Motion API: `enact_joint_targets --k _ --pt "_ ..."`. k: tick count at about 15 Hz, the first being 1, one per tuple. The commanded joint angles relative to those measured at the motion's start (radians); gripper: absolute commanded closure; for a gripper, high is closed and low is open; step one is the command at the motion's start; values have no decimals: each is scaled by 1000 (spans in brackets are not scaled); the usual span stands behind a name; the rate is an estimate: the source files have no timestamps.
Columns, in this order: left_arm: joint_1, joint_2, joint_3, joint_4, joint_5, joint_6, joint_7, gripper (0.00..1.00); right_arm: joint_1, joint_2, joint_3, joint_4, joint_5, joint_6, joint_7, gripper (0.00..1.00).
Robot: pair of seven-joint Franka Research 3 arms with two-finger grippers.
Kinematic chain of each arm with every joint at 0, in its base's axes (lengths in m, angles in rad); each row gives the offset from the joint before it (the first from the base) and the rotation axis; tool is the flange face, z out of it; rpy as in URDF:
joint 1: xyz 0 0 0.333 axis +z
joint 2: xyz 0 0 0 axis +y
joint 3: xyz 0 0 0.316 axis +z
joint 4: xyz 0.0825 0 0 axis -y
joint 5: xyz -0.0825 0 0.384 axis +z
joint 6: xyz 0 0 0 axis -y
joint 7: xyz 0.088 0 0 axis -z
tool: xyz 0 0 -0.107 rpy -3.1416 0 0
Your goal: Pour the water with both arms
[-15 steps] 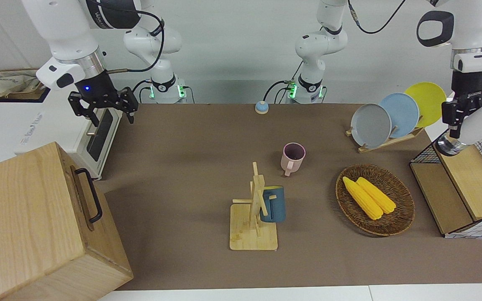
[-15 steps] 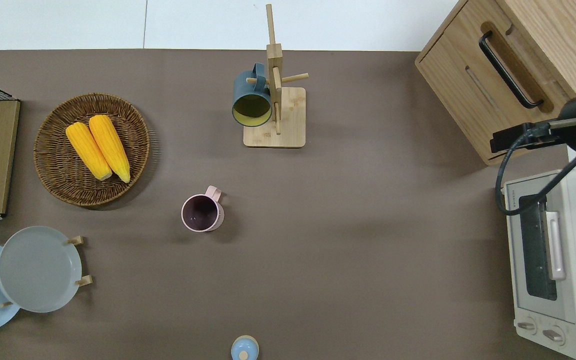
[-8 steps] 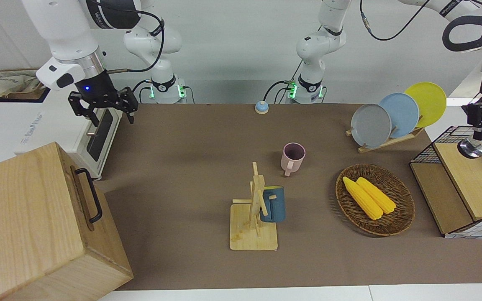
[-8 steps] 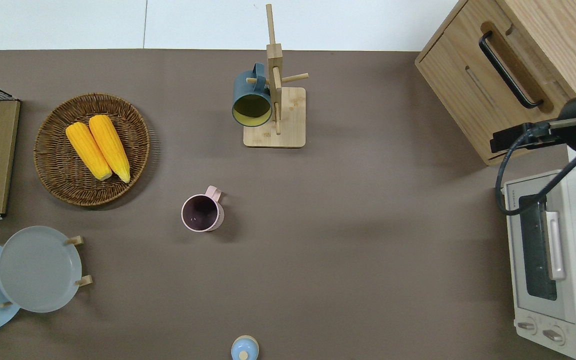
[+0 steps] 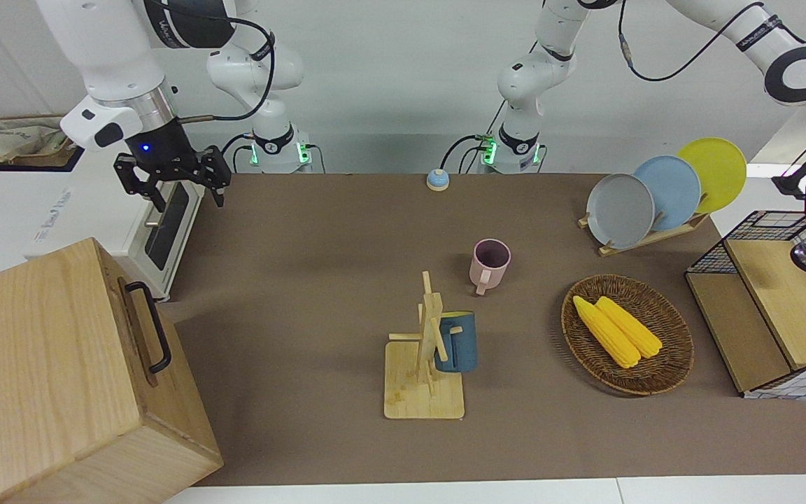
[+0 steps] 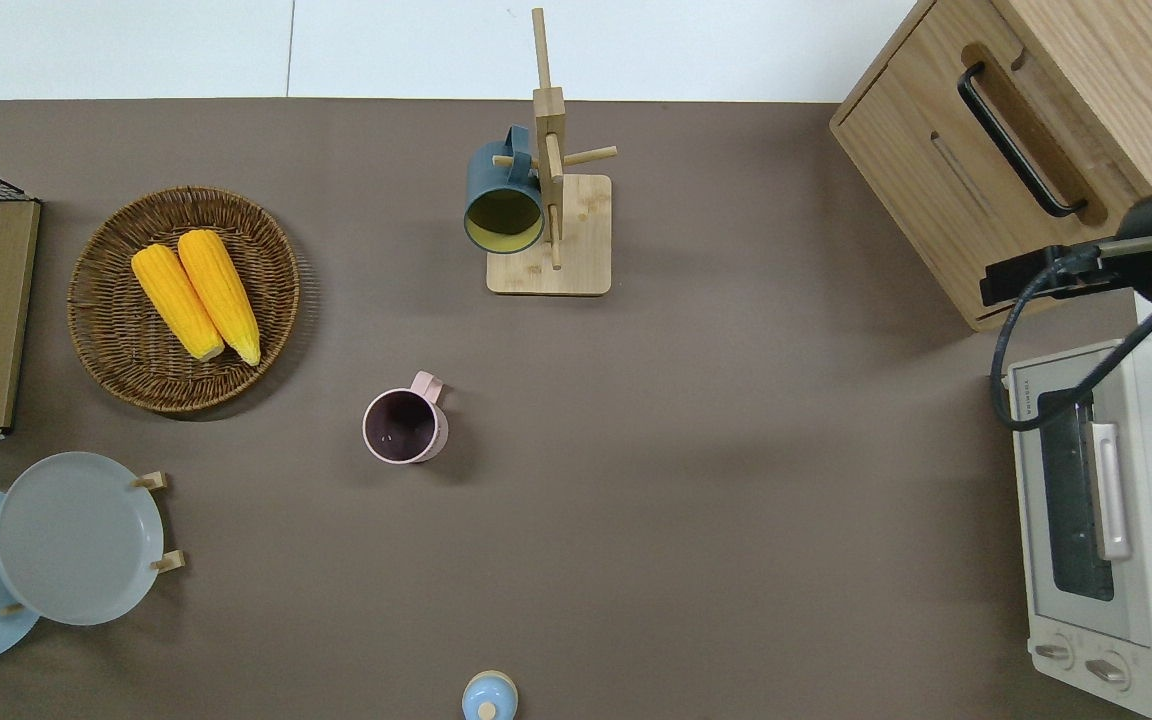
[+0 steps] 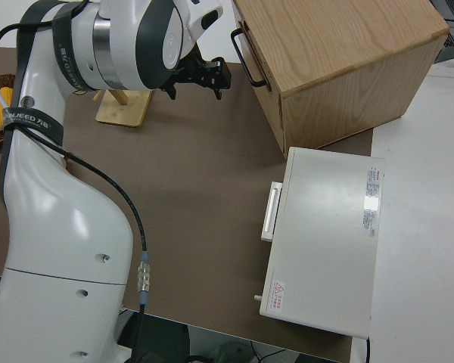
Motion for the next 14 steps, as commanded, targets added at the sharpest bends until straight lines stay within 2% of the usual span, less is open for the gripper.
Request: enact_joint_targets --k 1,7,11,14 --pt "36 49 -10 35 -122 35 154 1000 -10 -20 6 -23 6 13 -17 7" --pt "51 102 -10 35 -176 44 215 1000 -10 -20 6 -23 6 13 -17 7" --pt "50 108 -12 25 -179 49 219 1000 -10 -20 6 -23 6 13 -17 7" --pt "42 109 -18 -10 -179 107 219 1000 -10 -20 6 -23 6 13 -17 7"
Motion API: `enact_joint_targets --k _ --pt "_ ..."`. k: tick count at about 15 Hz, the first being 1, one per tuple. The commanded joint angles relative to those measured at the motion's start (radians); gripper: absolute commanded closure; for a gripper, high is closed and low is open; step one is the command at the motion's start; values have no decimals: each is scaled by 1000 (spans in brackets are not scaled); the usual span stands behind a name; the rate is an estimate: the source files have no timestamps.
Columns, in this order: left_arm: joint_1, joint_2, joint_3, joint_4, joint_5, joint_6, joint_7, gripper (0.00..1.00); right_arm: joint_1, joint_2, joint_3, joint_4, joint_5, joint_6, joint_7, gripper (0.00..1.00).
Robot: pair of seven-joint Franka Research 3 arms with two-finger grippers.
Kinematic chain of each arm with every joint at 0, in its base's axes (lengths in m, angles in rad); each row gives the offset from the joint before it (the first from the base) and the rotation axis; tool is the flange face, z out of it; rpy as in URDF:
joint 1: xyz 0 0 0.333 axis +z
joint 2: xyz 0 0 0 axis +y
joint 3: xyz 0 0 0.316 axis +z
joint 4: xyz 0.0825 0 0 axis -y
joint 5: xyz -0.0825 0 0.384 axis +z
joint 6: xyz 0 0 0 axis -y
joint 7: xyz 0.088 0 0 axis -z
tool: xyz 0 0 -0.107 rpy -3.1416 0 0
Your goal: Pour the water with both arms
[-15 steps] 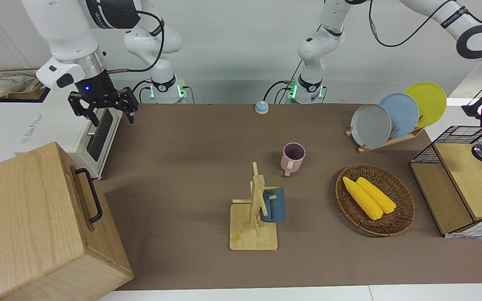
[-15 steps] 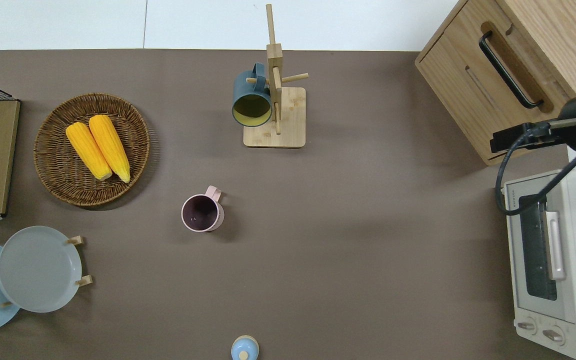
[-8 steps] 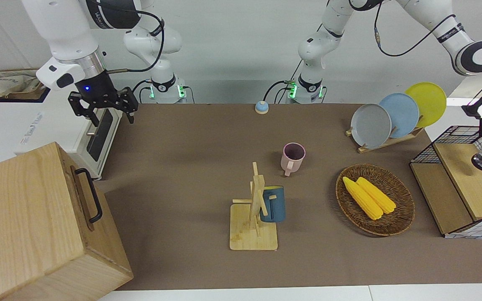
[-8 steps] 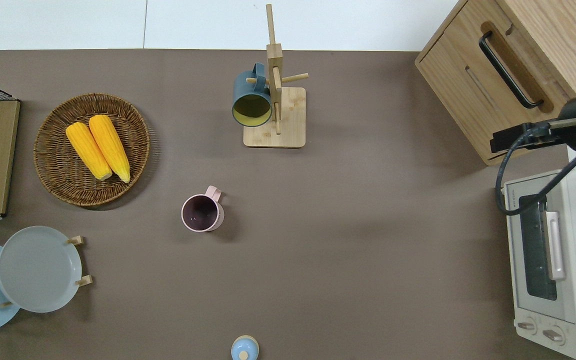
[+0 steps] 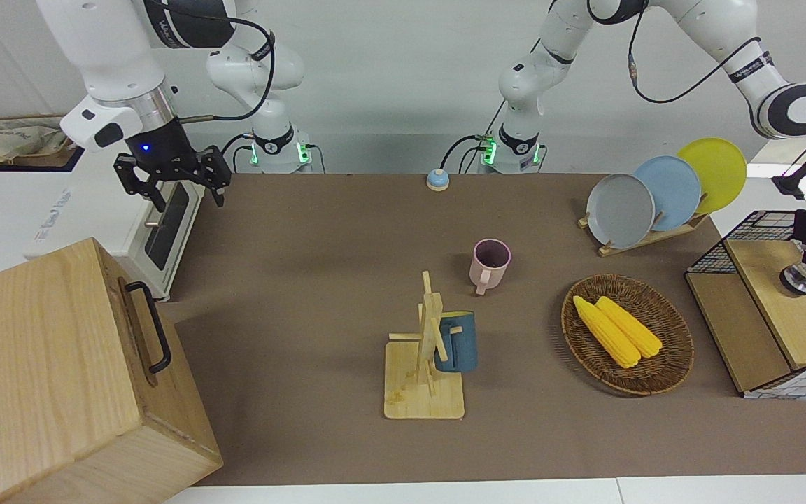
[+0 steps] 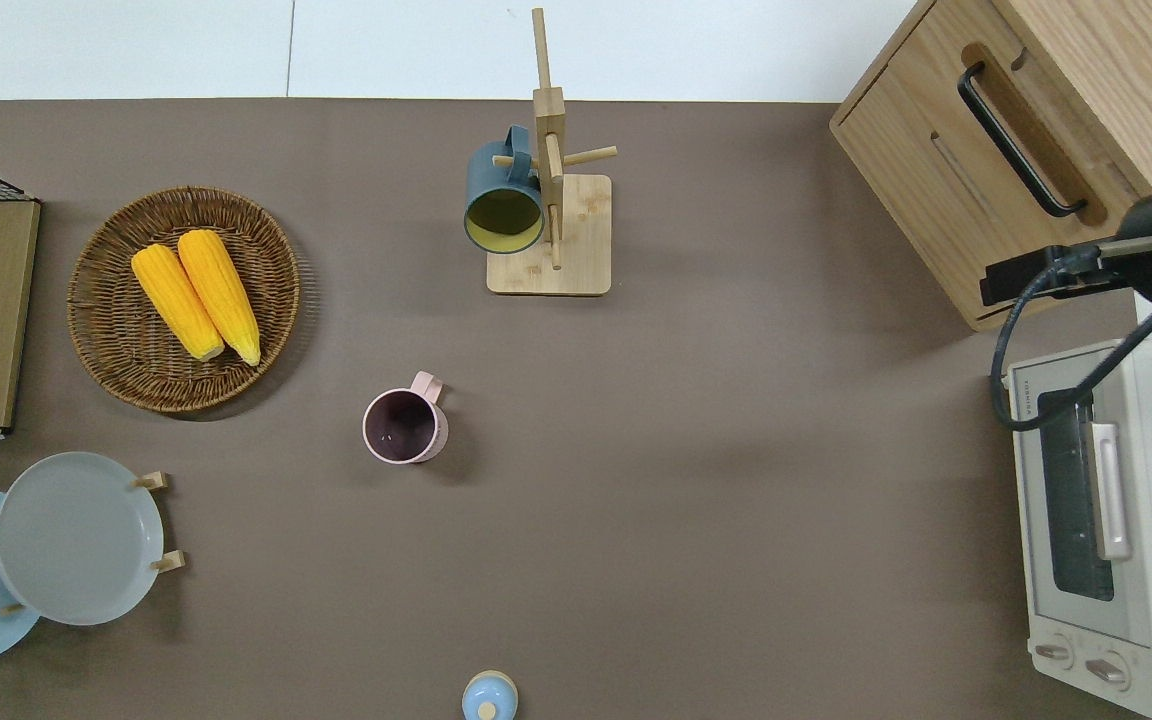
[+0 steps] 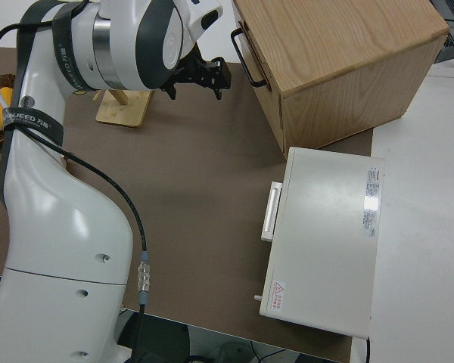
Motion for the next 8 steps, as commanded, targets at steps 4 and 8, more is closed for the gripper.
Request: enact_joint_targets --k 4,8 --pt "2 13 -19 -21 -31 81 29 997 -10 -20 6 -23 6 13 -17 7" --pt "6 22 -21 -21 -31 81 29 959 -10 -21 6 -23 6 13 -17 7"
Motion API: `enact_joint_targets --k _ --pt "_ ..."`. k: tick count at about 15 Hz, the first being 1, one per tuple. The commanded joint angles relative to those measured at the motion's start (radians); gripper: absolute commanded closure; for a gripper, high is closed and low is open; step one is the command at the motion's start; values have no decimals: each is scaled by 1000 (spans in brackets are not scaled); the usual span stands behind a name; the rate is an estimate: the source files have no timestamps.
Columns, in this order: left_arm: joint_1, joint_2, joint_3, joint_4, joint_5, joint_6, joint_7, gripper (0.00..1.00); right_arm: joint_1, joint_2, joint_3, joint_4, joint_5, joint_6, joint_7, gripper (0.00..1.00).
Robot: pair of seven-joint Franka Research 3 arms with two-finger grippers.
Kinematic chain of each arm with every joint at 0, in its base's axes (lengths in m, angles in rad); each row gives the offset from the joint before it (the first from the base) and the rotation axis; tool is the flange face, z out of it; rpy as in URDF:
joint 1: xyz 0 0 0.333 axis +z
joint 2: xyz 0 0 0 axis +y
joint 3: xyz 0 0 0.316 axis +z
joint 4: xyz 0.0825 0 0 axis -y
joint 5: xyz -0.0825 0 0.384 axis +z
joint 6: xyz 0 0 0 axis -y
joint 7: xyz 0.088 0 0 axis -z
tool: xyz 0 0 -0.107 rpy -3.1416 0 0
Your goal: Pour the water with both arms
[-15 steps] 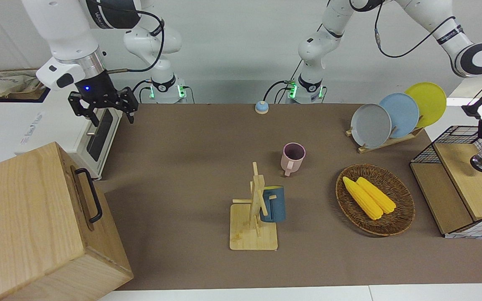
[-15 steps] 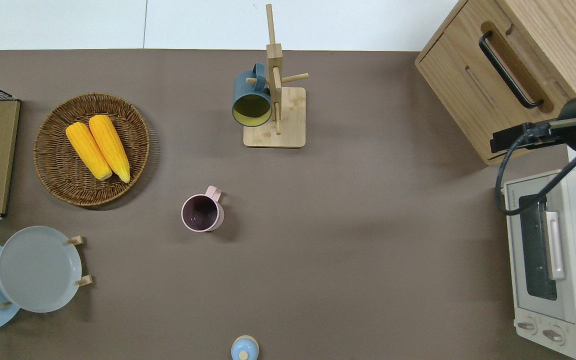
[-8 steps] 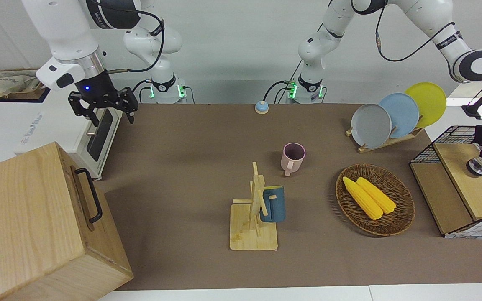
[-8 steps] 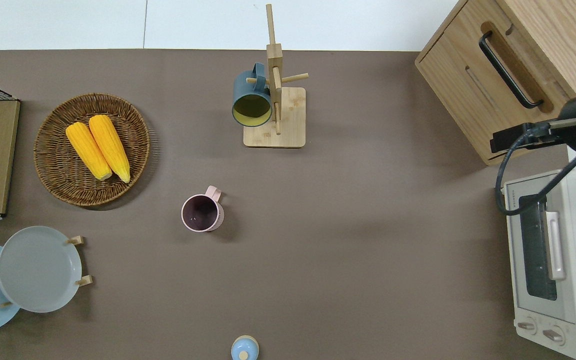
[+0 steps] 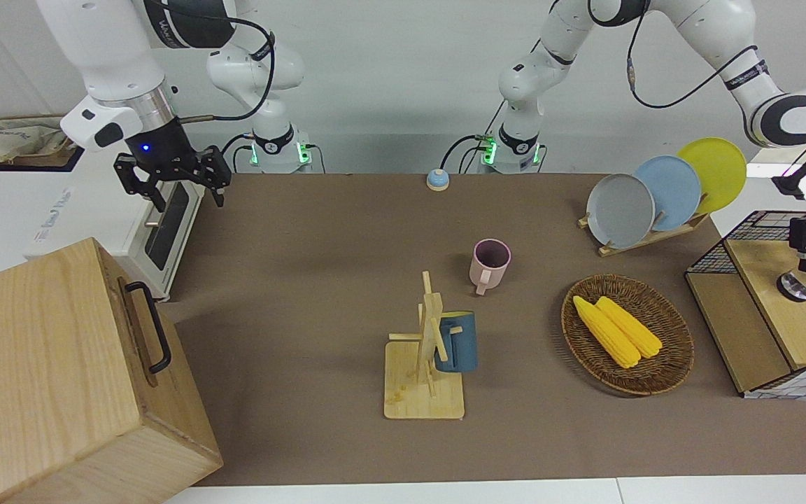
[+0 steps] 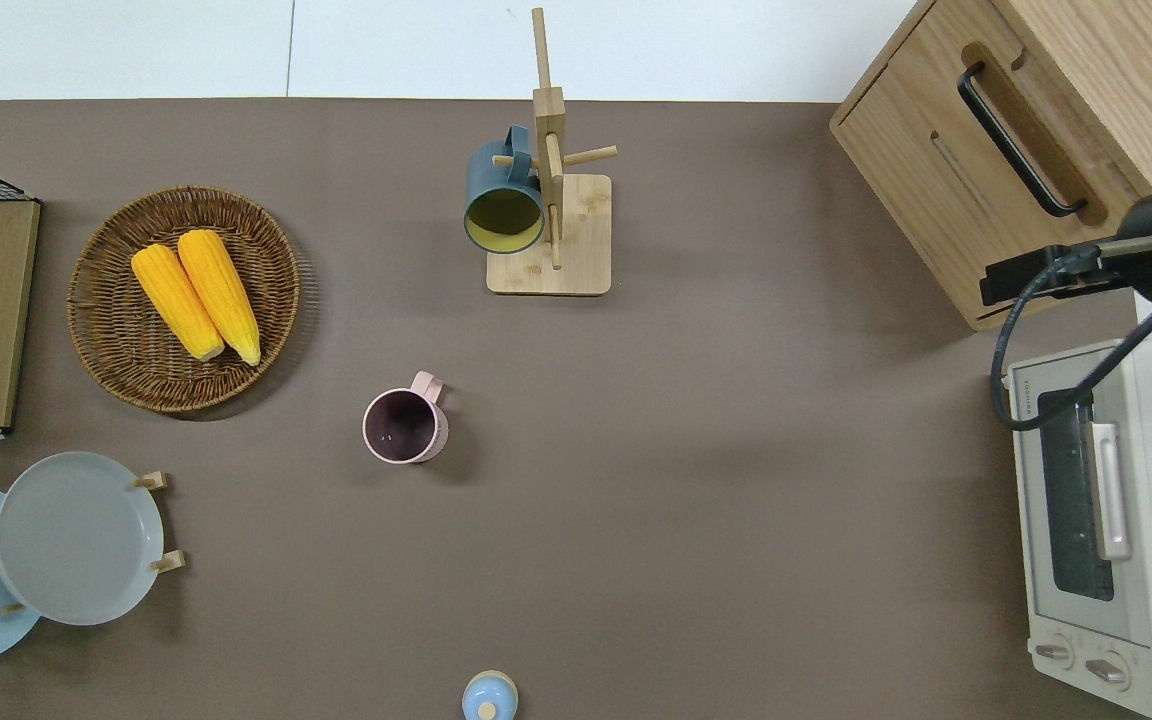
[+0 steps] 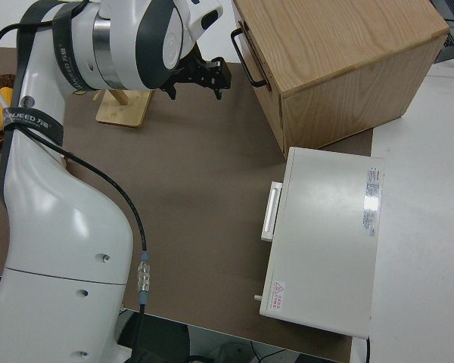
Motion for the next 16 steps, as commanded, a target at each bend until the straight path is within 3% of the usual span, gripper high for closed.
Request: enact_joint_targets --k 1,2,3,4,11,16 --pt "5 8 -7 -4 -25 29 28 936 -10 -21 6 -23 6 13 -17 7" --pt "5 8 -5 -3 -23 29 28 735 -10 -21 6 -23 6 13 -17 7" --pt "1 10 -5 0 -23 29 28 171 -10 -21 6 -23 6 13 -17 7" --pt "4 8 -5 0 -23 29 28 2 -10 -21 6 -23 6 13 -17 7" --pt "-2 -6 -1 14 0 -4 -38 0 -10 -21 6 -23 6 13 -17 7" --pt "0 -33 7 72 278 -200 -237 0 -10 -21 6 -23 6 13 -17 7"
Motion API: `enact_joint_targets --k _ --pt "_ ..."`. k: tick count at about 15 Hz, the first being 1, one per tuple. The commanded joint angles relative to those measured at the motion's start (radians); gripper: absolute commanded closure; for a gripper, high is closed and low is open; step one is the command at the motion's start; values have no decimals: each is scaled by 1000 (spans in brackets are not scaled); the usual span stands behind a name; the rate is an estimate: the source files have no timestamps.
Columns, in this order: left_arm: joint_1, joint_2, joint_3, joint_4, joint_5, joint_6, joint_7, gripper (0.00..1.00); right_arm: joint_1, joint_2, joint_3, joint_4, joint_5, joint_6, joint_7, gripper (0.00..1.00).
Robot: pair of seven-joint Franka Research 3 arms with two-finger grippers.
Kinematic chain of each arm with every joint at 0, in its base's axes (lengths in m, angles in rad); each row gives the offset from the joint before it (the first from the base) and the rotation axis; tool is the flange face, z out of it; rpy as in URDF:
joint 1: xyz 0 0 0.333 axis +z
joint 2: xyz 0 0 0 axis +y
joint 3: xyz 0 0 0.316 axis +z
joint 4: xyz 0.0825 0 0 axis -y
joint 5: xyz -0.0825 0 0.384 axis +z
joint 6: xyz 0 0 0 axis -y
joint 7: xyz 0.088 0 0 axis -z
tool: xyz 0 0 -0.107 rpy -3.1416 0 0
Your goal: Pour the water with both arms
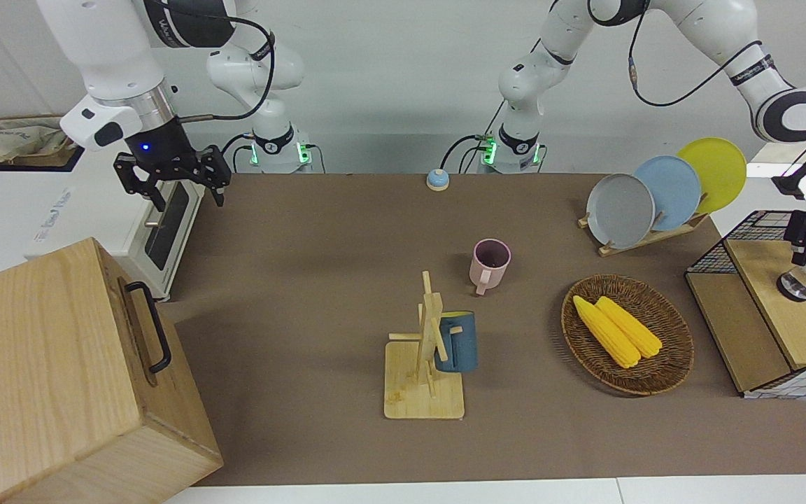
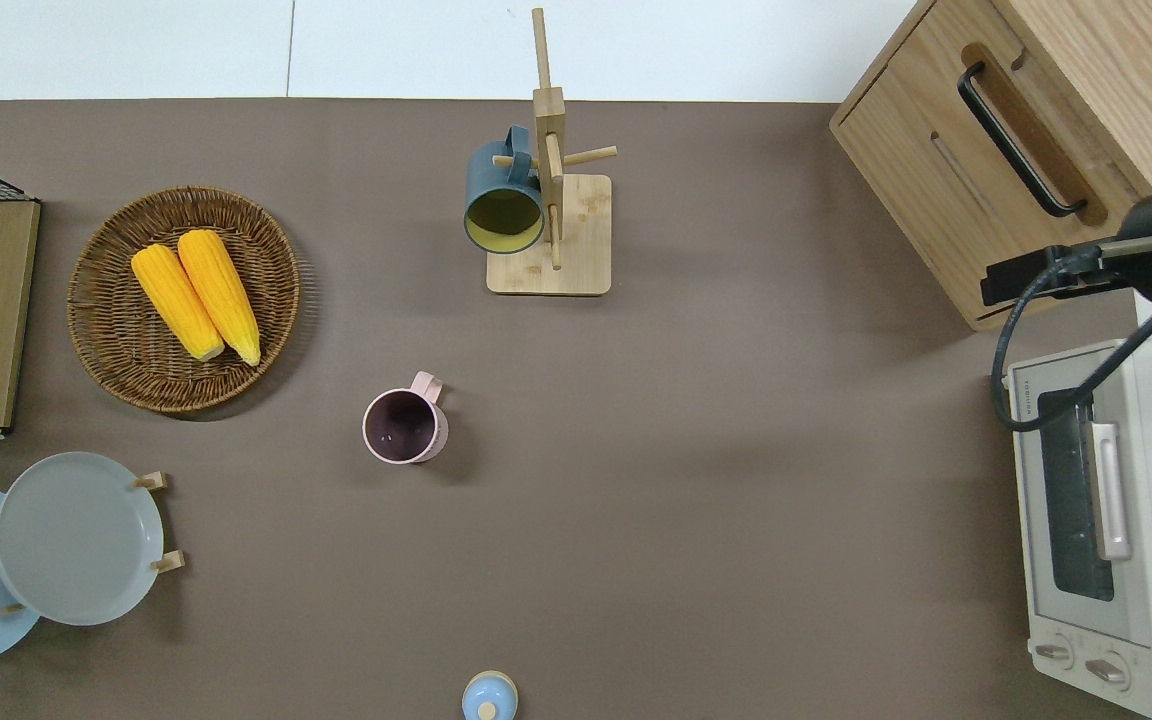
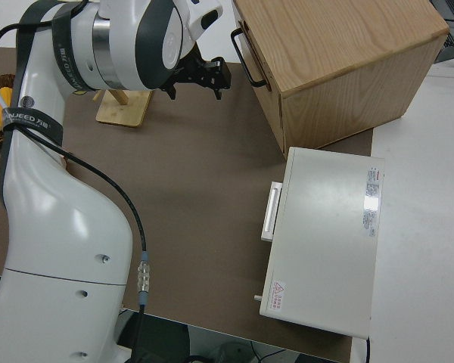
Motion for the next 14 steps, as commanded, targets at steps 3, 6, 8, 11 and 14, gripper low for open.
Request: enact_joint_targets --k 3,6,8,11,14 --pt "-2 -41 -6 111 342 -265 -259 0 -10 -20 6 -23 6 13 -17 7" --pt "-4 -42 -6 137 362 -345 -284 0 -10 -20 6 -23 6 13 -17 7" --pt "-2 -45 -5 139 365 -376 -282 0 -10 -20 6 -23 6 13 -17 7" --pt "-4 -82 -6 139 382 -477 -297 0 -10 -20 6 -23 6 13 -17 7" --pt "-23 -123 -23 139 404 -613 -396 0 -10 -20 6 -23 6 13 -17 7"
